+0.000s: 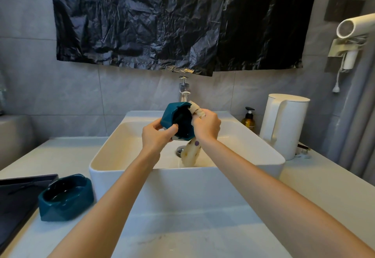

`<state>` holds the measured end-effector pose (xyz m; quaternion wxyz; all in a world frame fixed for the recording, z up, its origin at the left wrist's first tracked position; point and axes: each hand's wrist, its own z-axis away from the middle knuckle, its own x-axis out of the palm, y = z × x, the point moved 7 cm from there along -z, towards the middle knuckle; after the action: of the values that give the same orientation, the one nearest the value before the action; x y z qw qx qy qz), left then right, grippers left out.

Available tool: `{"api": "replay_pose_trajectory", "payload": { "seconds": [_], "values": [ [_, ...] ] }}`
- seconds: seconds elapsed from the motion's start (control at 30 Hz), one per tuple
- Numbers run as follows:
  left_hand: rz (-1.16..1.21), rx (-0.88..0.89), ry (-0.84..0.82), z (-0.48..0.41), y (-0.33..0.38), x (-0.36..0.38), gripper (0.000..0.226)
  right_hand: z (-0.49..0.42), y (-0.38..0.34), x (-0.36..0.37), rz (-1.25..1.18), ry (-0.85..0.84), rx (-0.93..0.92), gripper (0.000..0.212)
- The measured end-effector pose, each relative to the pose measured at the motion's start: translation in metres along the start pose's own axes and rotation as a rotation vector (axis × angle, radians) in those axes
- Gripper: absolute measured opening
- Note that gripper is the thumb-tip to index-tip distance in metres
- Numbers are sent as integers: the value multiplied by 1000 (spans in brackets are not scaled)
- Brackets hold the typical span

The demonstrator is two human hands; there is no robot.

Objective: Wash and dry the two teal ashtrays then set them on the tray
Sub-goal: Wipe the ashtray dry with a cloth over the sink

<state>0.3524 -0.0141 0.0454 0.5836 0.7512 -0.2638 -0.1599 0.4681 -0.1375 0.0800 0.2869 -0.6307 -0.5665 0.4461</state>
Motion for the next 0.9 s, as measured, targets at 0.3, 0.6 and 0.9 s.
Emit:
{"api": "replay_pose_trajectory", "payload": {
  "seconds": [0.3, 0.6, 0.9],
  "values": [
    [-32, -51, -91, 3, -4, 6, 32, -16, -5, 4, 332, -329, -242, 29],
    [70, -118, -2, -1, -7, -1, 27, -40, -9, -32, -27, -155, -109, 16],
    [60, -137, -9, -1, -11, 1, 26, -21, -21, 9, -597, -342, 195, 29]
  ]
}}
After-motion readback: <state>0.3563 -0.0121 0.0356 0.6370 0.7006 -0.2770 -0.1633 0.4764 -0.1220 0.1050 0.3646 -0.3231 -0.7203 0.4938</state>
